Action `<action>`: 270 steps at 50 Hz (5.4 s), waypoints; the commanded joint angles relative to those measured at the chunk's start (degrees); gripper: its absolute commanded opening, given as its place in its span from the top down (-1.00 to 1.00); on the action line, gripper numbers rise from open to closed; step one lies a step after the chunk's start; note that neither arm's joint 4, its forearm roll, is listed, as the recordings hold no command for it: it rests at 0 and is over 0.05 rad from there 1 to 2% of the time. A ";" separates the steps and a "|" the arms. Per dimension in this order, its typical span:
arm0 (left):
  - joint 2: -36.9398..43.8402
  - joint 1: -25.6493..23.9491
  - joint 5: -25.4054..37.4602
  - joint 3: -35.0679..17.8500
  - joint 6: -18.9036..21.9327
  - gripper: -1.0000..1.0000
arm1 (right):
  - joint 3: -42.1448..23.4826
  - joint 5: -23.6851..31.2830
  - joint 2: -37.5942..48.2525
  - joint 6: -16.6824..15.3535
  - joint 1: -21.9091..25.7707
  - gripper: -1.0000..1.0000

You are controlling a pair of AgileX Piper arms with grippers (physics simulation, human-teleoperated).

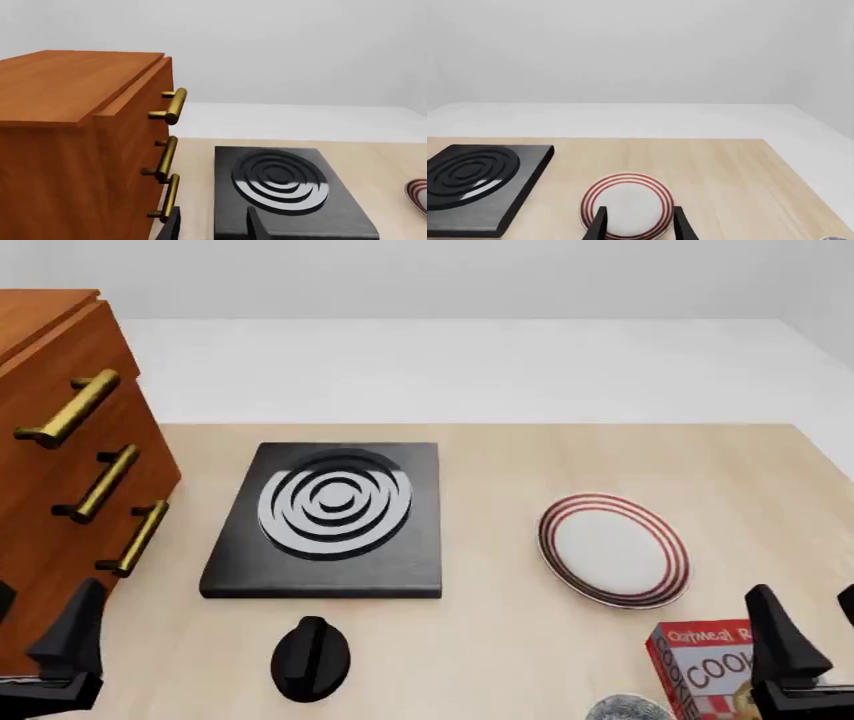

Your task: Pick the akita bowl on the ramekin and place it on the plate.

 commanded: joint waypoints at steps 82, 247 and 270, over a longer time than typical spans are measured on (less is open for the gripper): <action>-1.64 -2.46 3.38 -2.13 0.90 -1.00 | -23.51 54.14 15.97 -2.88 11.51 -1.00; -3.63 -2.32 4.83 -2.54 0.25 -1.00 | -9.90 41.79 27.96 18.87 29.20 -1.00; -3.38 -2.23 4.56 -2.58 0.12 -1.00 | -9.35 40.22 29.57 20.43 30.40 -1.00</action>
